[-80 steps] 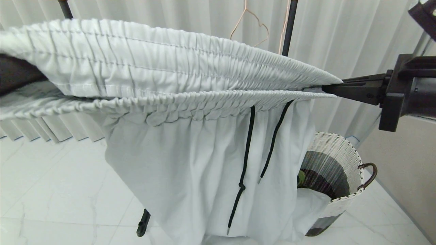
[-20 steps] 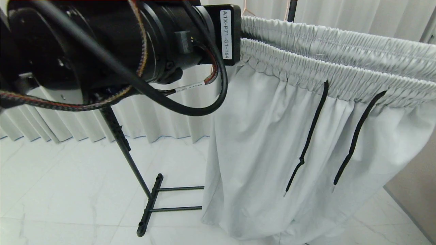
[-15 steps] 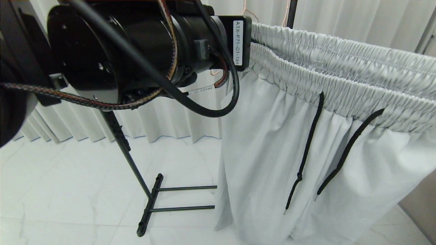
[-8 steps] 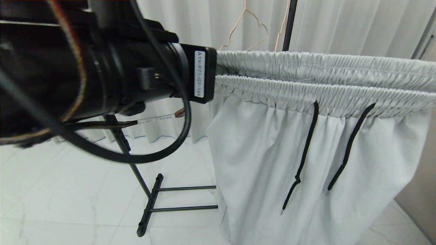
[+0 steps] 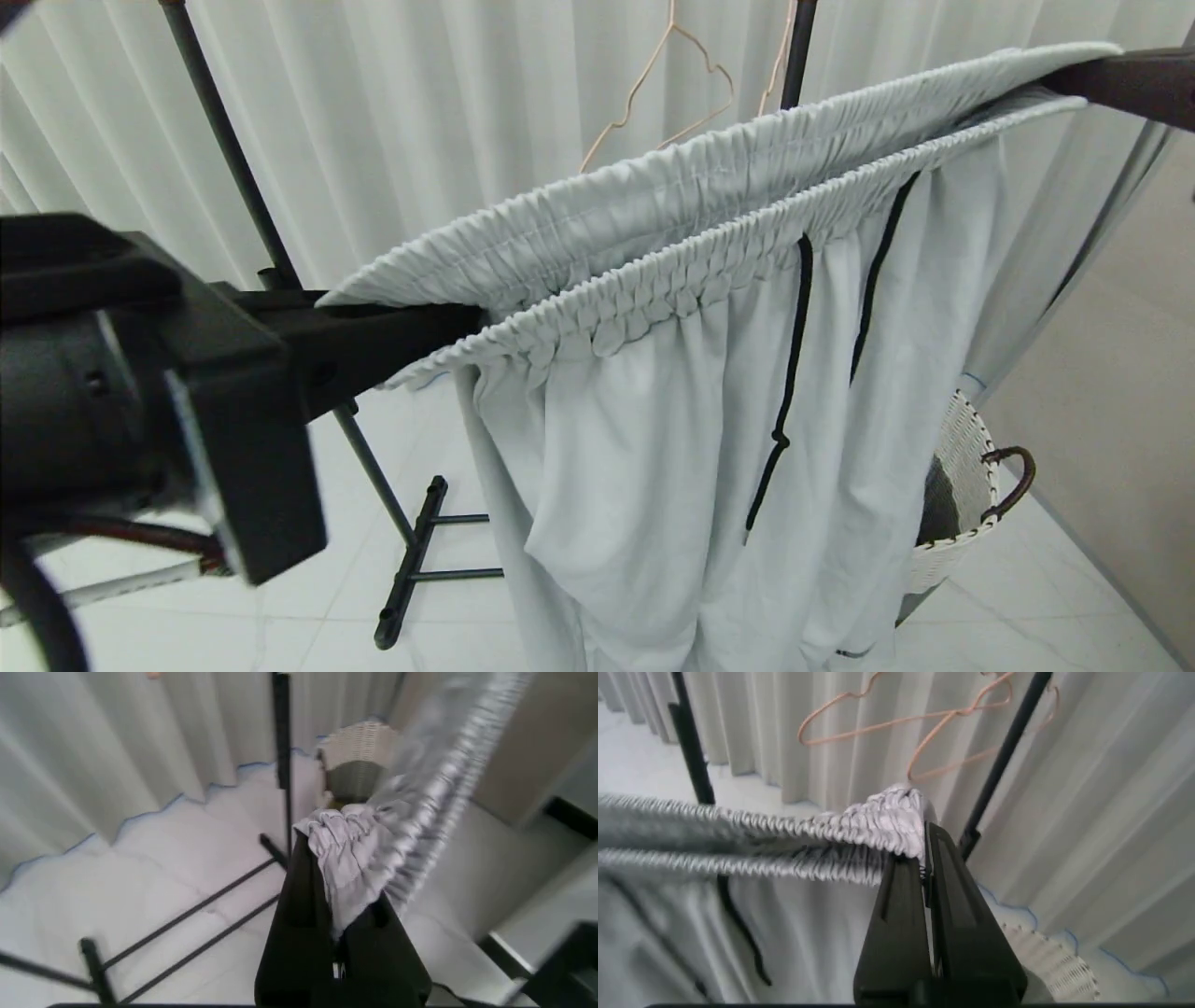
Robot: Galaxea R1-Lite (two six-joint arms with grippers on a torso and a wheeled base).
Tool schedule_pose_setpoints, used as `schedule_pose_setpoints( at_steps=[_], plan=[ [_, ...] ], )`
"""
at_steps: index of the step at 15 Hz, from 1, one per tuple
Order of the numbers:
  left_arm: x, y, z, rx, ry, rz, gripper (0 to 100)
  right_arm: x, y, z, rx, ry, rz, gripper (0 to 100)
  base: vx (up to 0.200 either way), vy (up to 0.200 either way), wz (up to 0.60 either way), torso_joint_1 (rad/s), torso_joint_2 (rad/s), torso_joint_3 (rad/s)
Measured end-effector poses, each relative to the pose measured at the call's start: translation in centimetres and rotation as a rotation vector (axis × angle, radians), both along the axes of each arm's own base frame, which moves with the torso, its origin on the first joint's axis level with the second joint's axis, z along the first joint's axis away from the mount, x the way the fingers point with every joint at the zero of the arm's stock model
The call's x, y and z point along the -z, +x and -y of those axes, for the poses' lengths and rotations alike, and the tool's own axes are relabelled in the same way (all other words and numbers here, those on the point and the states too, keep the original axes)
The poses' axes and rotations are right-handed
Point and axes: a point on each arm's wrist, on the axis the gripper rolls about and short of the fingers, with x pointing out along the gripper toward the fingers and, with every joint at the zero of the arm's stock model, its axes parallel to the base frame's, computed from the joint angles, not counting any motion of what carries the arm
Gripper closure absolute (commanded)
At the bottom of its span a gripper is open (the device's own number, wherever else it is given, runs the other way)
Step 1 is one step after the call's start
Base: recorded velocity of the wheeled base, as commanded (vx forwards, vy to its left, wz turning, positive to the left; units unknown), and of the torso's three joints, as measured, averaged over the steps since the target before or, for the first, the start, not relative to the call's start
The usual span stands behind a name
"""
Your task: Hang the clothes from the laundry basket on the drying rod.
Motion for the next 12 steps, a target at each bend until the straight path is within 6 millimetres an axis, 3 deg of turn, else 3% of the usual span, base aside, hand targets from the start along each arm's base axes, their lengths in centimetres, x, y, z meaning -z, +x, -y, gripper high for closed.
schedule_pose_setpoints(
  at_steps=[3, 6, 9, 12],
  plan=[
    [-0.5, -2.4, -0.4, 0.126, -0.03, 0.018, 100, 0.6, 2.1, -2.3, -0.001, 0.006, 0.004, 100, 0.0, 0.0, 0.0, 0.0, 0.0, 0.0],
    [-0.7, -3.4, -0.8, 0.175, -0.045, 0.028, 100, 1.1, 2.6, -2.8, 0.002, -0.014, -0.017, 100, 0.0, 0.0, 0.0, 0.0, 0.0, 0.0],
    [-1.1, -3.2, -0.5, 0.165, -0.045, 0.043, 100, 1.2, 2.5, -1.6, 0.04, -0.063, -0.064, 100, 0.0, 0.0, 0.0, 0.0, 0.0, 0.0],
    [-2.9, -1.2, 0.4, 0.071, -0.046, 0.09, 100, 0.3, 0.8, 0.8, 0.068, -0.114, -0.117, 100, 0.0, 0.0, 0.0, 0.0, 0.0, 0.0]
  ],
)
